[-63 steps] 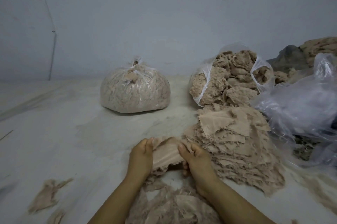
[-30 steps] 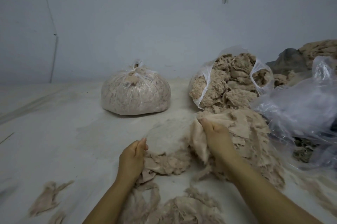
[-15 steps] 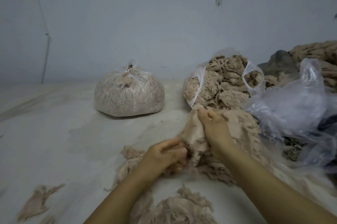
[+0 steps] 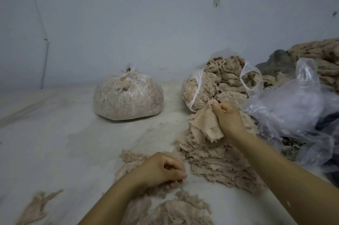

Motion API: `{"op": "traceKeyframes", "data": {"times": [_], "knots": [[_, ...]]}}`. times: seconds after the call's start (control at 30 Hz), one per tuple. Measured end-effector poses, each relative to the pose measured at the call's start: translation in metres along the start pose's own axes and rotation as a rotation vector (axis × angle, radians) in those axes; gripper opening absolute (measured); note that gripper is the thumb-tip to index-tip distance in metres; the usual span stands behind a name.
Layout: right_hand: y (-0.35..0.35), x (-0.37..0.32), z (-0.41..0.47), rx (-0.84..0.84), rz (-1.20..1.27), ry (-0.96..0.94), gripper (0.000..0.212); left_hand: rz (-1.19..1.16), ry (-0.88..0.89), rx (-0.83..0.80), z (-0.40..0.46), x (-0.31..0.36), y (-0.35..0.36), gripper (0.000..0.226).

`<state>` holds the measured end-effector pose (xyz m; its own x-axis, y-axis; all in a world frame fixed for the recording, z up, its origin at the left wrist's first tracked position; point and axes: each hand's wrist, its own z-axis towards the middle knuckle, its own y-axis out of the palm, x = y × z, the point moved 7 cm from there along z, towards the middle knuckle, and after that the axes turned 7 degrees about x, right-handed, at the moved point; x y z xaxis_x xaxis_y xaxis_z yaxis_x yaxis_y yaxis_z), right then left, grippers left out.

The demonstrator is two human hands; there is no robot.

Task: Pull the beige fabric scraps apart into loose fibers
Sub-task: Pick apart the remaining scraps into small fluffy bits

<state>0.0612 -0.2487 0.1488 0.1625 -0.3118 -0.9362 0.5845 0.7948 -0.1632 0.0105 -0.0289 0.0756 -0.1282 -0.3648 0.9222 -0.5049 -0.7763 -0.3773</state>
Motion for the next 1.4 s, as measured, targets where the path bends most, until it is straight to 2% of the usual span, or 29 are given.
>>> {"op": "traceKeyframes", "data": {"times": [0.07, 0.13, 0.17, 0.2, 0.23, 0.3, 0.37, 0.4, 0.43, 0.5, 0.57, 0.63, 0.7, 0.8, 0.87, 0.93, 1.0, 1.07, 1.1, 1.13, 1.23, 1.3, 1.4], "knots": [[-0.006, 0.0, 0.004, 0.056, -0.068, -0.028, 0.027, 0.202, 0.039, 0.079, 0.007, 0.005, -0.006, 0.013], [-0.017, -0.005, 0.005, 0.158, -0.31, -0.124, 0.02, 0.436, 0.092, 0.26, 0.012, 0.01, -0.022, 0.007], [-0.022, -0.008, 0.002, 0.199, -0.453, -0.196, 0.023, 0.553, 0.117, 0.343, 0.013, 0.012, -0.031, 0.005], [-0.022, -0.011, -0.003, 0.224, -0.56, -0.294, 0.029, 0.656, 0.123, 0.398, 0.013, 0.009, -0.037, 0.015], [-0.018, -0.012, -0.009, 0.211, -0.626, -0.39, 0.033, 0.747, 0.097, 0.404, 0.014, 0.003, -0.042, 0.024], [-0.001, -0.005, -0.02, 0.042, -0.787, -0.458, 0.031, 0.871, -0.007, 0.34, 0.015, -0.014, -0.044, 0.029], [0.009, 0.013, -0.024, -0.138, -0.994, -0.351, 0.033, 0.811, -0.022, 0.358, 0.014, -0.024, -0.044, 0.015], [0.008, 0.015, -0.028, -0.153, -1.041, -0.32, 0.035, 0.692, -0.003, 0.417, 0.013, -0.026, -0.047, 0.011], [0.008, 0.011, -0.032, -0.121, -1.017, -0.349, 0.036, 0.562, 0.015, 0.489, 0.011, -0.027, -0.051, 0.017], [0.015, -0.012, -0.051, -0.051, -0.746, -0.548, 0.035, 0.351, 0.079, 0.63, 0.007, -0.023, -0.061, 0.023], [0.036, -0.024, -0.076, -0.22, -0.428, -0.602, 0.035, 0.251, 0.163, 0.689, 0.004, -0.014, -0.067, 0.023], [0.068, -0.014, -0.1, -0.532, -0.295, -0.451, 0.046, 0.162, 0.244, 0.654, 0.004, -0.004, -0.067, 0.022], [0.091, 0.002, -0.114, -0.699, -0.256, -0.279, 0.054, 0.047, 0.268, 0.604, 0.005, -0.004, -0.063, 0.02], [0.098, 0.014, -0.113, -0.571, 0.076, -0.012, 0.019, -0.113, 0.24, 0.635, 0.002, -0.016, -0.064, 0.012], [0.098, 0.021, -0.111, -0.488, 0.21, 0.082, 0.024, -0.321, 0.171, 0.653, -0.001, -0.029, -0.07, 0.009], [0.102, 0.028, -0.11, -0.457, 0.248, 0.143, 0.027, -0.474, 0.106, 0.592, -0.002, -0.038, -0.074, 0.027], [0.102, 0.035, -0.109, -0.407, 0.279, 0.197, 0.028, -0.401, 0.078, 0.537, -0.003, -0.04, -0.078, 0.037], [0.099, 0.038, -0.107, -0.379, 0.279, 0.213, 0.034, -0.322, 0.061, 0.542, -0.004, -0.041, -0.081, 0.023], [0.098, 0.037, -0.107, -0.393, 0.235, 0.184, 0.039, -0.309, 0.05, 0.564, -0.005, -0.041, -0.082, 0.01], [0.099, 0.034, -0.11, -0.431, 0.151, 0.124, 0.042, -0.295, 0.046, 0.583, -0.005, -0.041, -0.082, 0.007], [0.109, 0.029, -0.123, -0.535, -0.115, -0.103, 0.042, -0.229, 0.074, 0.54, -0.002, -0.037, -0.073, 0.019], [0.109, 0.024, -0.121, -0.45, -0.081, -0.2, 0.013, -0.202, 0.101, 0.537, -0.001, -0.032, -0.067, 0.021], [0.094, 0.029, -0.106, -0.27, -0.046, -0.165, 0.028, -0.245, 0.072, 0.601, -0.003, -0.037, -0.074, 0.025]]}}
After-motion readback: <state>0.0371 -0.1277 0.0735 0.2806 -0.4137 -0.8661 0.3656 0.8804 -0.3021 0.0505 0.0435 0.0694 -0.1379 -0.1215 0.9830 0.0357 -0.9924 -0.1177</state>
